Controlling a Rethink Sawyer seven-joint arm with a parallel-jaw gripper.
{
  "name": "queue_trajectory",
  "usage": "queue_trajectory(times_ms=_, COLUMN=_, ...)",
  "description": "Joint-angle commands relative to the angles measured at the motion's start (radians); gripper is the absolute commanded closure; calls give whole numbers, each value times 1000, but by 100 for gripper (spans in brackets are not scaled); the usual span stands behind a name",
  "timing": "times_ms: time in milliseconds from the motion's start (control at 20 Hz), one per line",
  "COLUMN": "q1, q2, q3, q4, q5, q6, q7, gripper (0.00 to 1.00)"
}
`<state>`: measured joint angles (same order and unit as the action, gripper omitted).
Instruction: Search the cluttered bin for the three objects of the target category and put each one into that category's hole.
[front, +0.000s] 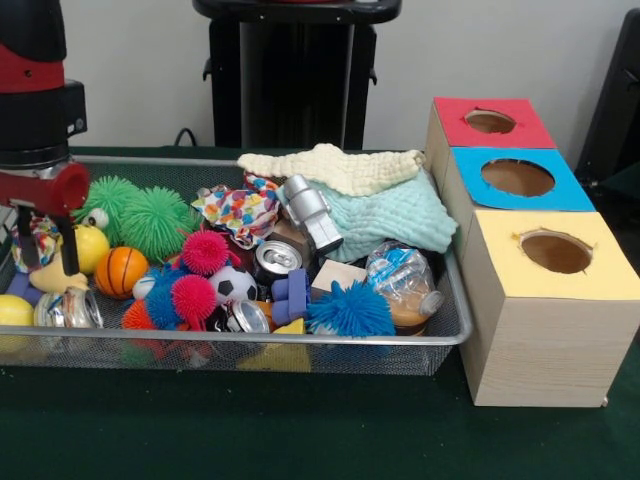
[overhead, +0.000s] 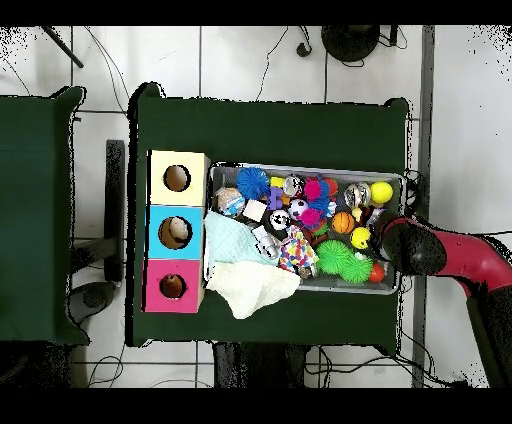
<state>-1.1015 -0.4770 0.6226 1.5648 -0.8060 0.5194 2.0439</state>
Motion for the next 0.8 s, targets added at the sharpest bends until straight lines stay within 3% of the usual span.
queue_trajectory(times_ms=50, q1=-4, q2=32, q3=51, q4=-68, q5=-84, q6=28, q7=-344, gripper=0)
queue_trajectory(times_ms=450, q1=7, q2=104, q3=6, q4=-52, q5=-148, q6=-24, q7=-314, gripper=0)
queue_trajectory(times_ms=800, q1=-6, q2=182, q3=25, q4=-66, q5=-193, q6=-21, q7=-354, gripper=0)
